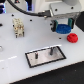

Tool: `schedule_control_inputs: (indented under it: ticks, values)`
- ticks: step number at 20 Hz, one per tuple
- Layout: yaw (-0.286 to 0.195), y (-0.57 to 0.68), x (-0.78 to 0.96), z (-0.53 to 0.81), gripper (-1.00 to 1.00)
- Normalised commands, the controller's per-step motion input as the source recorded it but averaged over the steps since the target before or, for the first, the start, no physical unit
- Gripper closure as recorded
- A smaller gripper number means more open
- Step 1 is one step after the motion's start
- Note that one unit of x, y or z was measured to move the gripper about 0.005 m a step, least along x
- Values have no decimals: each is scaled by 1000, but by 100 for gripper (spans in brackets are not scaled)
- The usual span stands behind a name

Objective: Insert the blue gear onto the right peg, followed by the red gear

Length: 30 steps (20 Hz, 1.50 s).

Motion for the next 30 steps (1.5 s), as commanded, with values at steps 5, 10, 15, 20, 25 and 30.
schedule_control_inputs:
  ticks: [5, 10, 15, 20, 25, 30]
  values:
    - [0, -256, 700, 267, 100]
    - [0, -265, 711, 241, 100]
    - [0, -291, 676, 171, 100]
    - [0, -255, 569, 55, 100]
    - [0, -221, 372, -20, 100]
    - [0, -129, 267, -60, 100]
